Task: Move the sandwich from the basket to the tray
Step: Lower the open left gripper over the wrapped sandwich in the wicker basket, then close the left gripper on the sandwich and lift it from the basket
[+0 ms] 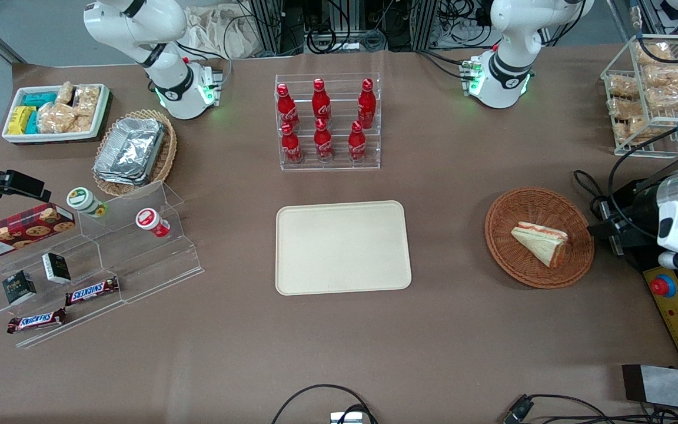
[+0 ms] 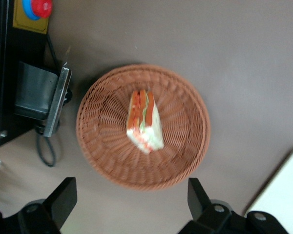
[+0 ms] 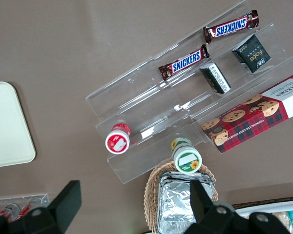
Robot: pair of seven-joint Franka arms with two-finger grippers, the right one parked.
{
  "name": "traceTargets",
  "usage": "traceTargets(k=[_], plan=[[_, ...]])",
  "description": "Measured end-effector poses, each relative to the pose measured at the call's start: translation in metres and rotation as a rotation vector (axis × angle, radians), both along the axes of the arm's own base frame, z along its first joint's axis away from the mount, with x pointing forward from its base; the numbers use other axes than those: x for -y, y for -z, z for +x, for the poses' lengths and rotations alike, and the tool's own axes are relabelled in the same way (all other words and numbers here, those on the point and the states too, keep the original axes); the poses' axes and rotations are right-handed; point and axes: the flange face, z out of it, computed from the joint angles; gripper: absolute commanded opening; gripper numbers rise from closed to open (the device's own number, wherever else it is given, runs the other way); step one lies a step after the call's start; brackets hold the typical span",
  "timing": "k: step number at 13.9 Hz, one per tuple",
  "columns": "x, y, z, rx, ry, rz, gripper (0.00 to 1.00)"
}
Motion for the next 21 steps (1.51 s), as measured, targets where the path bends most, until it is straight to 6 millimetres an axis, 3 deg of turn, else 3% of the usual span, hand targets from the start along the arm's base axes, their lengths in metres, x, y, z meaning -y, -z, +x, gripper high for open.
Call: traceTargets(k=[3,6,8,16,21], plan=[[0.019,0.055,-0.019,0.064,-0.113,0.017,1.0],[0.018,0.106,-0.037,0.126,-0.135,0.014,1.0],[0.015,0.128,-0.047,0.146,-0.14,0.012,1.0],[-0.002,0.153,-0.052,0.133,-0.148,0.032,1.0],[-0.006,0.185,-0.044,0.169,-0.141,0.029,1.0]])
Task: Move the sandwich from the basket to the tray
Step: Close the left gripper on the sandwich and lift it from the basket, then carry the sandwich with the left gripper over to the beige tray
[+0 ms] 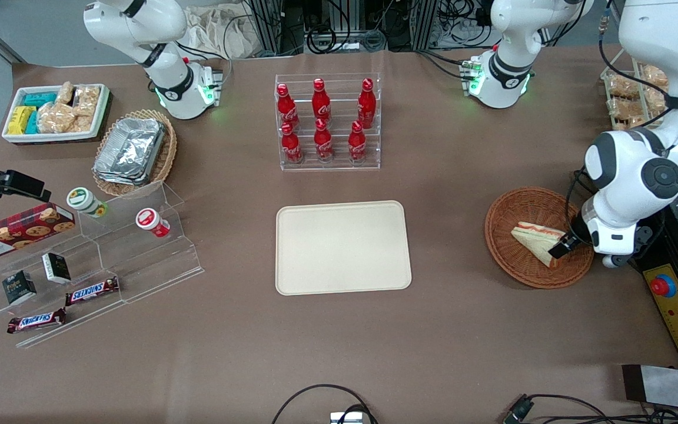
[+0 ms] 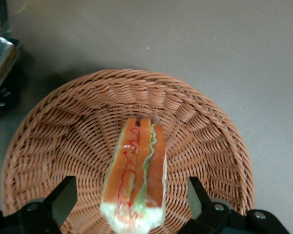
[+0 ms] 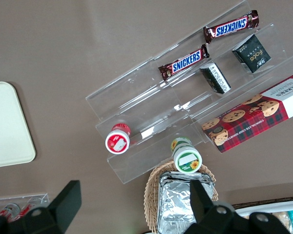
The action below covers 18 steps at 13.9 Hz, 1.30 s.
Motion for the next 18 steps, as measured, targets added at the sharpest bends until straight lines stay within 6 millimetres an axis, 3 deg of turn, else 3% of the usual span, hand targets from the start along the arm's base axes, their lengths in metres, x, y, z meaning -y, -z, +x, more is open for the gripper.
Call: traceTargets(k=[3,4,5,6,7,10,13,15,18], plan=[[0.001,0.012,0.001,-0.002,0.001,-0.005,0.99],[0.001,0.015,0.001,-0.004,0.002,-0.006,0.88],[0.002,0.018,0.001,-0.009,0.003,-0.008,0.61],[0.003,0.023,0.0,-0.016,0.004,-0.009,0.28],[0.004,0.026,0.0,-0.021,0.004,-0.011,0.1],[0.006,0.022,0.005,-0.008,0.0,-0.012,0.04],[0.005,-0.001,0.016,-0.084,-0.001,-0.006,0.0],[0.001,-0.042,0.029,-0.18,0.008,0.002,0.0],[-0.006,-0.138,0.049,-0.254,0.073,0.006,0.0]])
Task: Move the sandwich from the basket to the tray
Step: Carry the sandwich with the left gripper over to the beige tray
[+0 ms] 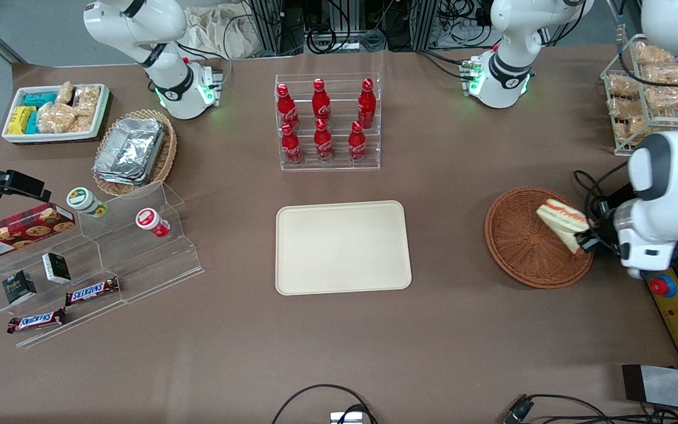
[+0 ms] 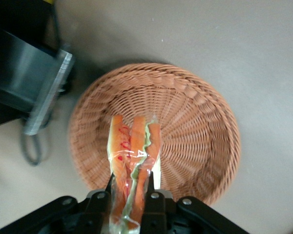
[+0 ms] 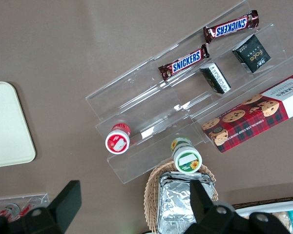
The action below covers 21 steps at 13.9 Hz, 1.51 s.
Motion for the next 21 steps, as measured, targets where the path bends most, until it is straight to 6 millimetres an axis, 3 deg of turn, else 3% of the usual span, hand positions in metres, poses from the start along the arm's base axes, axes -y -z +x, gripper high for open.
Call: traceTargets(k=[2,4,6,8,10,12,14,17,21], plan=[[0.001,-0.068,0.005,-0.003,0.086,-0.016,0.0],[0.018,-0.119,0.007,0.033,0.19,-0.036,0.0],[0.053,-0.143,0.007,0.058,0.282,-0.058,0.0],[0.107,-0.142,0.004,0.052,0.382,-0.085,0.0],[0.173,-0.123,0.0,0.018,0.49,-0.11,0.0],[0.237,-0.088,-0.002,-0.016,0.564,-0.124,0.0],[0.289,-0.046,0.001,-0.009,0.6,-0.145,0.0],[0.341,0.015,0.006,0.003,0.651,-0.183,0.0],[0.383,0.082,0.01,0.048,0.684,-0.23,0.0]])
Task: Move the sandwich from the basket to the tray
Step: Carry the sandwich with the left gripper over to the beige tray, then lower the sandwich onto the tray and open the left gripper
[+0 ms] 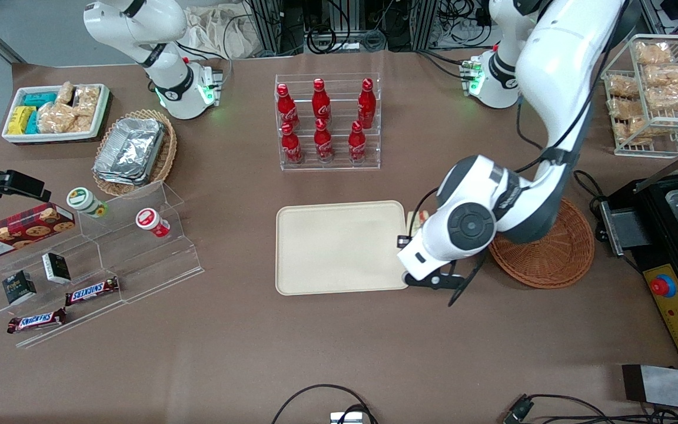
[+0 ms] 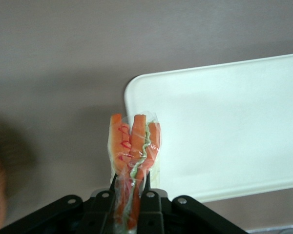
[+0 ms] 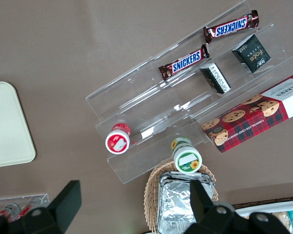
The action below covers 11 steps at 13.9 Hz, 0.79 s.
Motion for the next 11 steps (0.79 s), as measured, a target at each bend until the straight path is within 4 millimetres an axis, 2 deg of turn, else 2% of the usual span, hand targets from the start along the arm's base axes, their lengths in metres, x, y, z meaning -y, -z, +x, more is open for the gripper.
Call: traceTargets(k=[3,8,11], plan=[[0.021,0.031,-0.001,0.023,0.014,-0.03,0.0],[0.032,0.072,-0.006,0.035,0.0,-0.053,0.0],[0.04,0.091,-0.011,0.037,-0.045,-0.038,0.0]])
